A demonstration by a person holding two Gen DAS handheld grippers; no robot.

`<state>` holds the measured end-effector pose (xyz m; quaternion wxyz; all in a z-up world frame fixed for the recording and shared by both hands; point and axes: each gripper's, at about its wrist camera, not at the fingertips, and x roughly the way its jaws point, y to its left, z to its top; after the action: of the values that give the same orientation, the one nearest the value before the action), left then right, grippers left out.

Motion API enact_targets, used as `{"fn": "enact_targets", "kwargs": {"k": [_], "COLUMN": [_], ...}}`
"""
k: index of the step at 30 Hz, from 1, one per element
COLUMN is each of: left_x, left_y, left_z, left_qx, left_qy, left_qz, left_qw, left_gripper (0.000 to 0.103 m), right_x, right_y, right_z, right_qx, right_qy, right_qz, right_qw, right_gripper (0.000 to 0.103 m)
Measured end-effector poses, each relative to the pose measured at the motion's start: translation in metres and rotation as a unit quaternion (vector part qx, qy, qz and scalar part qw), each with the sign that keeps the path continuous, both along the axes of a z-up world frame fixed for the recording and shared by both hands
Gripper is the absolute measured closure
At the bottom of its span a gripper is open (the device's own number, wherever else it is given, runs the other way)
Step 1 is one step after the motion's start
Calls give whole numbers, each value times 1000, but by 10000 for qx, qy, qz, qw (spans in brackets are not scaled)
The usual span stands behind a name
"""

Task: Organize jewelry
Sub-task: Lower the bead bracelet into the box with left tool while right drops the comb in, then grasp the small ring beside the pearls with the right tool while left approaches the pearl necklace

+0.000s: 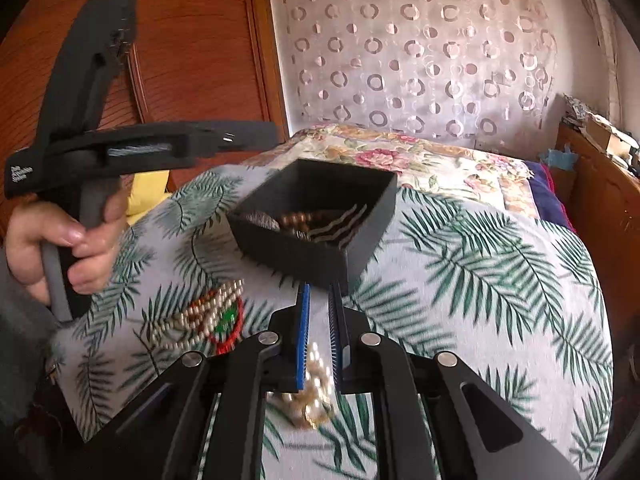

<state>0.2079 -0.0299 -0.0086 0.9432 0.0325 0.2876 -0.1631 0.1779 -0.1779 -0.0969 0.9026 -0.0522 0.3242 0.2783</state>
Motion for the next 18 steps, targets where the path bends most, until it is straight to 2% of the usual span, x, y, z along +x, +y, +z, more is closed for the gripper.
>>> {"fn": "enact_targets", "kwargs": {"k": [2, 5, 7, 8, 9, 11, 18], "left_x": [-13, -28, -41, -47, -50, -60, -85], "left_y": [5, 10, 16, 19, 21, 24, 37], "left_z": [-4, -11, -17, -20, -23, -28, -45], "left_qx": [22, 6, -57, -78, -92, -88, -49], "left_qy": [-47, -63, -66, -41, -15, 25, 212], "left_qz": [67, 119, 194, 226, 229, 240, 300], "left_qw": [10000, 9999, 9998, 9997, 9997, 9997, 9993], "left_gripper": [23, 12, 10, 10, 10, 9, 9], "right_x": [-5, -8, -12, -15, -16, -22, -35], "right_y": [-5, -9, -13, -14, -16, -17, -8], "right_z": [-7, -15, -20, -22, -23, -28, -37], "right_qx": [-61, -129, -126, -132, -147, -199, -469], "right_qy": [53, 139, 215, 238, 252, 283, 407], "right_qz": [-13, -66, -92, -89, -85, -101, -29], "right_qw": [10000, 9998, 9996, 9996, 9995, 9993, 9981], "right_gripper": [92, 92, 92, 88, 76, 67, 67]}}
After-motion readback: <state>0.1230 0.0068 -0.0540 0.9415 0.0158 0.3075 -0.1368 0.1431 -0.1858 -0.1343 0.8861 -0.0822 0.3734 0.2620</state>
